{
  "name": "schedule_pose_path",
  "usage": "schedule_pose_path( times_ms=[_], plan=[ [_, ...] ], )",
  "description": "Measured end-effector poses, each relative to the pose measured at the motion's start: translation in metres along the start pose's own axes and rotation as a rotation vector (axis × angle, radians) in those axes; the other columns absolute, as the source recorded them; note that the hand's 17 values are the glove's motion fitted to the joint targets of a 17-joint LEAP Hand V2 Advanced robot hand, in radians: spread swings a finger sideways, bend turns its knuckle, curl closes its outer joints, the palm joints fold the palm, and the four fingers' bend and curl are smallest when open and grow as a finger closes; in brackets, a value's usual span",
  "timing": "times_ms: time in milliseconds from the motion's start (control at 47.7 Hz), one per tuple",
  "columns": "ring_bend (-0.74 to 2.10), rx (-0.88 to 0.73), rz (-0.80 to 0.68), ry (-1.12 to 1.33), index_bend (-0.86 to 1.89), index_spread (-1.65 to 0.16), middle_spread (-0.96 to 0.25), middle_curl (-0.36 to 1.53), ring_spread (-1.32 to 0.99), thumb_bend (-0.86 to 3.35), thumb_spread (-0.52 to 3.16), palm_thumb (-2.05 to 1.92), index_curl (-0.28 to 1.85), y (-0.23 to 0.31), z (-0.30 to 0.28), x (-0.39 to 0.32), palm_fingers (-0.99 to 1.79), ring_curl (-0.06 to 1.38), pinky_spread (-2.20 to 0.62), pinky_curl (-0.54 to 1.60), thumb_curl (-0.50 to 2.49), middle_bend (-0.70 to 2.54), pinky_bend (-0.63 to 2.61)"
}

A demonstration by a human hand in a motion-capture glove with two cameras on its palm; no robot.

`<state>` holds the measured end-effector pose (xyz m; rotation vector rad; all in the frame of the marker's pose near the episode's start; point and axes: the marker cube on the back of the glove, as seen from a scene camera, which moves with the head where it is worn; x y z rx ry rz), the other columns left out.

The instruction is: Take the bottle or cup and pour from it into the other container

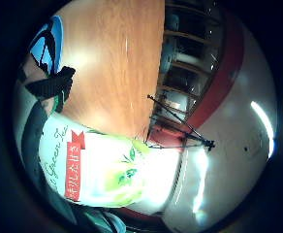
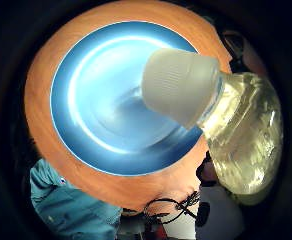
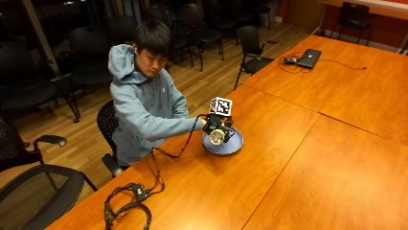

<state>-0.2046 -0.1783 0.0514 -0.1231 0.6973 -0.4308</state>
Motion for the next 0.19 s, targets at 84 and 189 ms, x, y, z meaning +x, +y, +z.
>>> schedule_pose_path(
  times_ms=[84, 189],
  plan=[
    [0.50, -0.004, 0.005, -0.007, 0.12, -0.11, -0.06, 0.52, -0.16, -0.04, 0.17, 1.03, 0.32, 0.0044, 0.0016, 0.0053, 1.14, 0.47, -0.25, 0.39, 0.69, 0.31, 0.52],
    [0.50, 0.018, -0.018, -0.051, 0.12, -0.12, -0.06, 0.52, -0.16, -0.04, 0.17, 1.03, 0.32, 0.0075, 0.0014, 0.0053, 1.14, 0.47, -0.25, 0.39, 0.69, 0.30, 0.51]
  ],
)
